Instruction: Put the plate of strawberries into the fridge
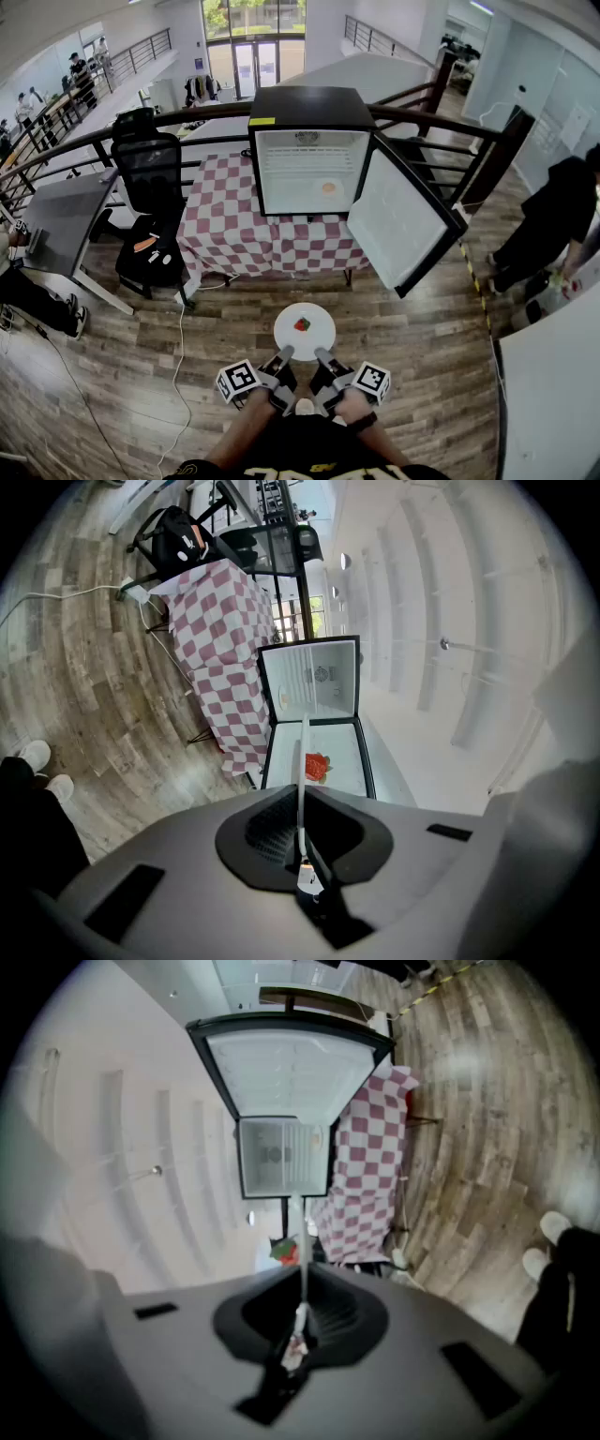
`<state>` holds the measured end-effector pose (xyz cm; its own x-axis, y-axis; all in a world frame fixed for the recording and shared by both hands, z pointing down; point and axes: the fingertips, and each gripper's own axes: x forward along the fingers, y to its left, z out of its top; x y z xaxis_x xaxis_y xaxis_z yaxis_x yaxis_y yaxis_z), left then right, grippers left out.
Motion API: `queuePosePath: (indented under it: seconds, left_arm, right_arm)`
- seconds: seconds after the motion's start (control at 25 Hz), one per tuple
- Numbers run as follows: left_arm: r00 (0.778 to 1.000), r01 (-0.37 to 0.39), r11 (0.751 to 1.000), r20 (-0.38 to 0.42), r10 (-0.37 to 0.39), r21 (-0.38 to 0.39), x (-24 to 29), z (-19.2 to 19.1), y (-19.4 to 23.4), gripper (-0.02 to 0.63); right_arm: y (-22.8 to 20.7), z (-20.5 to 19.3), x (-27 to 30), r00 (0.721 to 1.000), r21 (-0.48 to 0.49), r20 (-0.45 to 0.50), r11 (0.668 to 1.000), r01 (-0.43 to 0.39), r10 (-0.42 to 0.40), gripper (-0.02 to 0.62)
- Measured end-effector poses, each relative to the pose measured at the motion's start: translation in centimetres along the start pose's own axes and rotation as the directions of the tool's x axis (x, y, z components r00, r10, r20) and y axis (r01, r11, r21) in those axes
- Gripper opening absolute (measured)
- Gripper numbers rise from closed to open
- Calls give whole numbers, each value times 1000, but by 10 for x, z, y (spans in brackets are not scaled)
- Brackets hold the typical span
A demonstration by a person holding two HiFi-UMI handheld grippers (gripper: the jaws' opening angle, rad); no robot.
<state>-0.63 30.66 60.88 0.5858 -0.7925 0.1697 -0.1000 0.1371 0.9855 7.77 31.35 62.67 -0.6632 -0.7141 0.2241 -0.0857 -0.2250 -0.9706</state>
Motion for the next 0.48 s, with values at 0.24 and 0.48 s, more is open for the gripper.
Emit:
queuePosePath:
  seconds: [0.24, 0.48]
  left_arm:
    - [1000, 10, 1000, -4, -10, 6, 10, -3, -8, 34]
    - [1000, 17, 1000, -9, -16, 14, 15, -6, -7, 34]
  right_arm:
    - [7, 11, 0, 1000, 3, -9, 1000, -21, 21, 32]
    - [9, 20, 3, 998, -9, 16, 998, -68, 69, 32]
